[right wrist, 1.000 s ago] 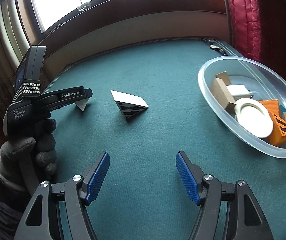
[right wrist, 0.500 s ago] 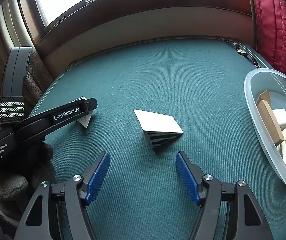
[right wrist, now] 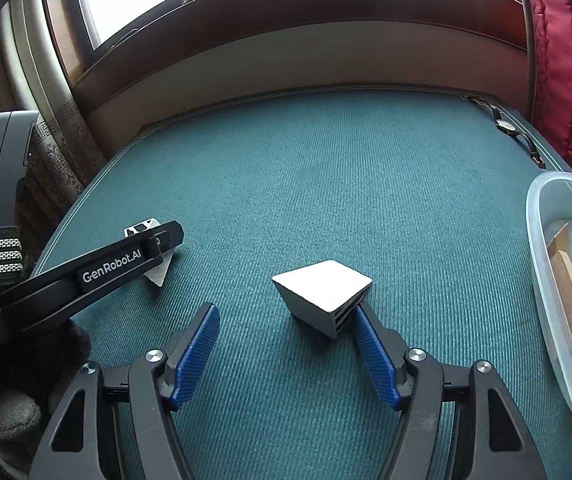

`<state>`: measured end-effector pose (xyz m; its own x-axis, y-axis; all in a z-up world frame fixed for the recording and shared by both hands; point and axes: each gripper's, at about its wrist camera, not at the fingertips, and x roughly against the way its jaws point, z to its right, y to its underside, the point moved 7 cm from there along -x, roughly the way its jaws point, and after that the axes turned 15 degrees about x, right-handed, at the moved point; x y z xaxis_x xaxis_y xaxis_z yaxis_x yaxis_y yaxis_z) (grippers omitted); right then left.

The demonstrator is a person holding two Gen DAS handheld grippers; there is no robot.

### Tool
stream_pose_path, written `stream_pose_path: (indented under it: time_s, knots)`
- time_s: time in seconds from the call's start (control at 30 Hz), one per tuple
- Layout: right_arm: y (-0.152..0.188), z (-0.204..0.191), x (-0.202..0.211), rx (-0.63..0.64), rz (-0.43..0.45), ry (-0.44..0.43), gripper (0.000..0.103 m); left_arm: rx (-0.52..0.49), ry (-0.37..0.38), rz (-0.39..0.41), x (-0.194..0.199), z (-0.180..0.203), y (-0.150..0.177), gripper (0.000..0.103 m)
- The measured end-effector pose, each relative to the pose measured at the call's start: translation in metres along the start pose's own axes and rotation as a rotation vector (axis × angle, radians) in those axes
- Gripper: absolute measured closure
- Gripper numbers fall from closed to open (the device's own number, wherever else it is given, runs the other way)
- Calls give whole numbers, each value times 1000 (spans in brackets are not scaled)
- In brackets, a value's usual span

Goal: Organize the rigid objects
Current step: 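Grasp the white striped triangular prism with the right gripper while left holds the triangle, then carry the white prism toward the clear bowl with the right gripper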

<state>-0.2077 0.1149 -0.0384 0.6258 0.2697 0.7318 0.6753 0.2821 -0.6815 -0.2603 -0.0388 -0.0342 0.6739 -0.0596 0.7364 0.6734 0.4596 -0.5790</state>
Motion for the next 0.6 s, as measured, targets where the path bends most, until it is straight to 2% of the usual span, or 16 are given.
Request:
stream_pose_path:
  time_s: [0.1,0.37,0.47,0.6]
  knots:
    - [-3,2,-4,18,-3,27,32,-3,-2,1,0,0,0,59]
    - [-6,7,-5,43,-11,110,64,-11,-5,3,0,3,1,59]
    - [-6,8,-5,43,-15,127,71,-15,-5,4,1,3,2,59]
    - [-5,9,-3,44,-16,137,71,-16,-6,5,1,3,2,59]
